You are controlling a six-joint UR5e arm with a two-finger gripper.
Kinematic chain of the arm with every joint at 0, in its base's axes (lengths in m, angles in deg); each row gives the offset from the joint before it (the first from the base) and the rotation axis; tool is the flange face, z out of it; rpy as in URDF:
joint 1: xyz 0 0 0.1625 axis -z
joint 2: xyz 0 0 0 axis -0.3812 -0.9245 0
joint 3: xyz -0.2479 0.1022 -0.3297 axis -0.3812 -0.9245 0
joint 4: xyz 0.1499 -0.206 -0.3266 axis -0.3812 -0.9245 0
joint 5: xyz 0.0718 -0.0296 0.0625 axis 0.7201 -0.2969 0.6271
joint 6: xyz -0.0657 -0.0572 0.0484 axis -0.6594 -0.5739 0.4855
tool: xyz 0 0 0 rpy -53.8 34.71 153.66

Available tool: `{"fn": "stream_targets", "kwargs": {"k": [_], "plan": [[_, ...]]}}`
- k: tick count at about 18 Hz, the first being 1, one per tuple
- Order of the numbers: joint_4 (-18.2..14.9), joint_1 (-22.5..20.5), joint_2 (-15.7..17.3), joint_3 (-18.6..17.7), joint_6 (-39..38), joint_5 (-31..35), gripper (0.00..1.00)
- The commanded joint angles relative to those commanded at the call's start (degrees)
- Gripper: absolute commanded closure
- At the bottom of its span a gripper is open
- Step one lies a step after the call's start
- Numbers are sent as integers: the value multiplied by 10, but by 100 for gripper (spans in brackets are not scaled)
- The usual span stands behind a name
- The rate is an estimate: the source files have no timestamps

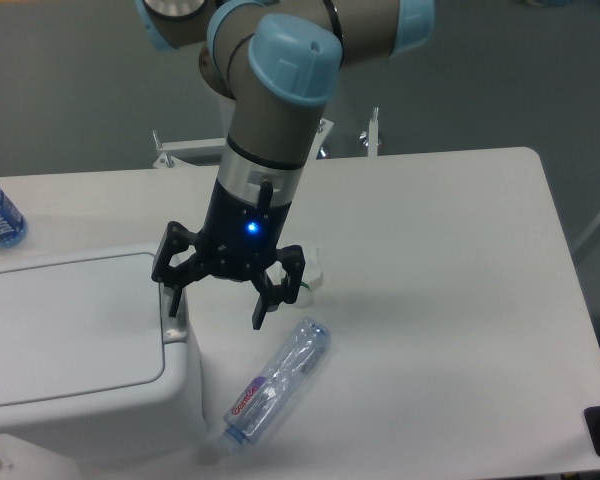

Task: Open the trash can
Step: 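Press the grey lid button down with the gripper fingertips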

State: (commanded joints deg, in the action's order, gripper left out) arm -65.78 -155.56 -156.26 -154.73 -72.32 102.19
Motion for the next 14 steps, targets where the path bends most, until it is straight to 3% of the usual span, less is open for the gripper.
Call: {"fn": "stream_targets", "kwargs": {"k": [14], "plan": [[1, 0, -9, 1, 1, 0, 0]]}}
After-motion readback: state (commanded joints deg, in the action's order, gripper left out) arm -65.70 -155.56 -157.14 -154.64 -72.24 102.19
